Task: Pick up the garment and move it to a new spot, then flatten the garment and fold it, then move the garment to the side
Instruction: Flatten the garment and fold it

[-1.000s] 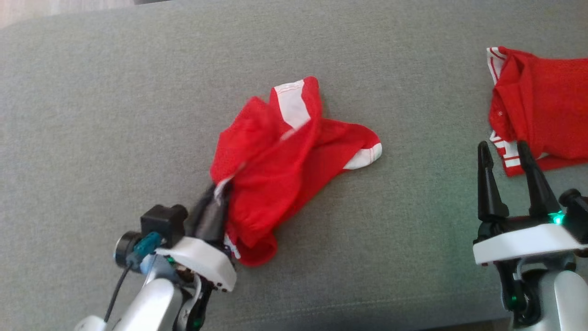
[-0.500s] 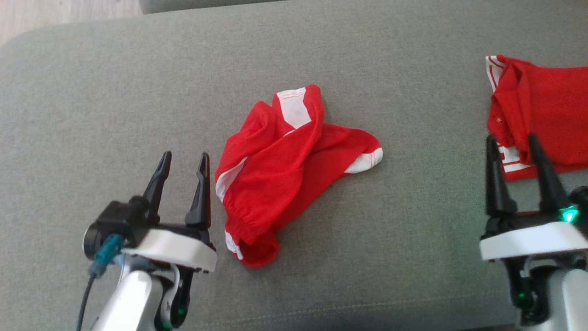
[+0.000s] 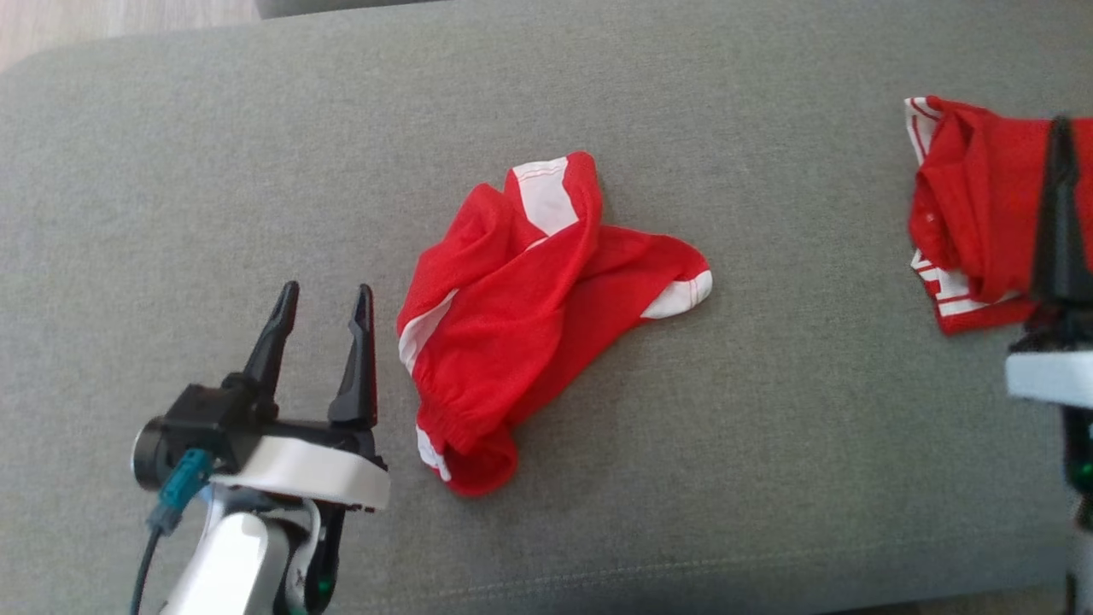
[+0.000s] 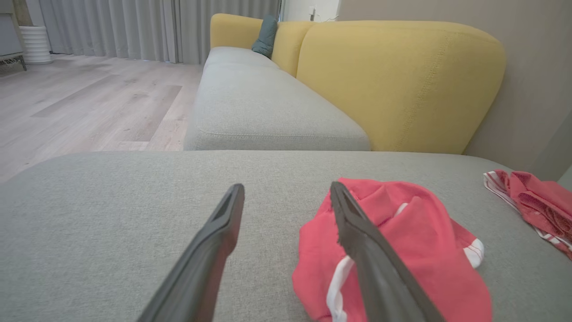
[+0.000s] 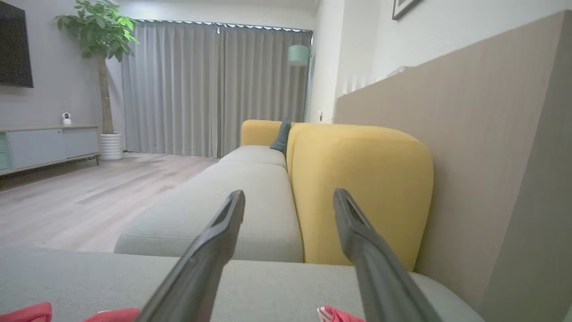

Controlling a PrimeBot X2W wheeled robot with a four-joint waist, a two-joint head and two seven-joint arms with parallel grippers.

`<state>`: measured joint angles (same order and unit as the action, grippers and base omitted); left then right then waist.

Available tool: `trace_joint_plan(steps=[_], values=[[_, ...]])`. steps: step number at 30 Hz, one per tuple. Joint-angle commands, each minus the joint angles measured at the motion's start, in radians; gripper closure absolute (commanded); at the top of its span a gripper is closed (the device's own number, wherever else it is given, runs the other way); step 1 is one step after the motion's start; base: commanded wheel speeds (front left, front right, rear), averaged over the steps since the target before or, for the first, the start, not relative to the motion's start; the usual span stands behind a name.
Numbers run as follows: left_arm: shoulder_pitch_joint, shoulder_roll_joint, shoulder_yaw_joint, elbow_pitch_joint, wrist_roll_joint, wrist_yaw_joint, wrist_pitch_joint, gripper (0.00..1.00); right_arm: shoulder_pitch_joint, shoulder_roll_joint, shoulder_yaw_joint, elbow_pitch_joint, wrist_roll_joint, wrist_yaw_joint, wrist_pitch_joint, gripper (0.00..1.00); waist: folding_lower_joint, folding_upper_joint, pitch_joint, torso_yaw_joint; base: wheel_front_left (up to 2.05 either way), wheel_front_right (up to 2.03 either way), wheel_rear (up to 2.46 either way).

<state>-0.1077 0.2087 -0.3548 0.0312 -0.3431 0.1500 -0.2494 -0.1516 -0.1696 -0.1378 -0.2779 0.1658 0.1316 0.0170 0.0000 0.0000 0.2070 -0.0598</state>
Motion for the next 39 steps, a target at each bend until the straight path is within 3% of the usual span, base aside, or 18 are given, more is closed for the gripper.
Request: trace_joint_plan(steps=[1,7,12,16,25,34,35,36,37,39], values=[[-0.039,0.021,0.042,-0.04,0.011,0.006,-0.011,0.0,-0.051,-0.031,0.023,-0.046,-0.005,-0.001,0.002,0.0,0.0,0.0,0.003,0.004,0.0,0.0,0.0],[-0.046,0.022,0.045,-0.043,0.013,0.013,-0.012,0.0,-0.125,-0.068,0.108,-0.076,0.012,-0.001,0.008,0.0,0.0,0.0,0.012,0.021,0.0,0.0,0.0],[-0.062,0.016,0.04,-0.032,0.01,0.012,-0.011,0.0,-0.188,-0.063,0.249,-0.025,0.066,-0.001,0.07,0.0,0.0,0.0,0.022,0.065,0.0,0.0,0.0],[-0.081,0.001,0.025,-0.02,0.007,0.004,-0.011,0.0,-0.217,-0.042,0.329,0.114,0.123,-0.001,0.136,0.0,0.0,0.0,0.04,0.126,0.0,0.0,0.0],[-0.134,-0.053,-0.006,0.016,0.006,-0.029,-0.012,0.0,-0.338,-0.058,0.432,0.469,0.214,-0.001,0.209,0.0,0.0,0.0,0.129,0.279,0.0,0.0,0.0],[-0.146,-0.093,0.007,0.035,0.029,-0.06,-0.012,0.0,-0.441,-0.036,0.444,0.766,0.237,-0.001,0.293,0.0,0.0,0.0,0.157,0.329,0.0,0.0,0.0],[-0.146,-0.096,0.011,0.036,0.032,-0.063,-0.012,0.0,-0.444,-0.03,0.444,0.782,0.245,-0.001,0.3,0.13,0.0,0.0,0.156,0.328,0.0,0.0,0.0],[-0.146,-0.098,0.015,0.037,0.034,-0.066,-0.012,0.0,-0.448,-0.025,0.449,0.789,0.25,-0.001,0.297,0.64,0.0,0.0,0.155,0.325,0.0,0.0,0.0],[-0.145,-0.1,0.019,0.038,0.038,-0.068,-0.012,0.0,-0.45,-0.024,0.452,0.791,0.251,-0.001,0.284,1.0,0.0,0.0,0.152,0.322,0.0,0.0,0.0],[-0.143,-0.103,0.026,0.039,0.045,-0.072,-0.012,0.0,-0.455,-0.018,0.455,0.783,0.256,-0.001,0.245,1.0,0.0,0.0,0.147,0.311,0.0,0.0,0.0]])
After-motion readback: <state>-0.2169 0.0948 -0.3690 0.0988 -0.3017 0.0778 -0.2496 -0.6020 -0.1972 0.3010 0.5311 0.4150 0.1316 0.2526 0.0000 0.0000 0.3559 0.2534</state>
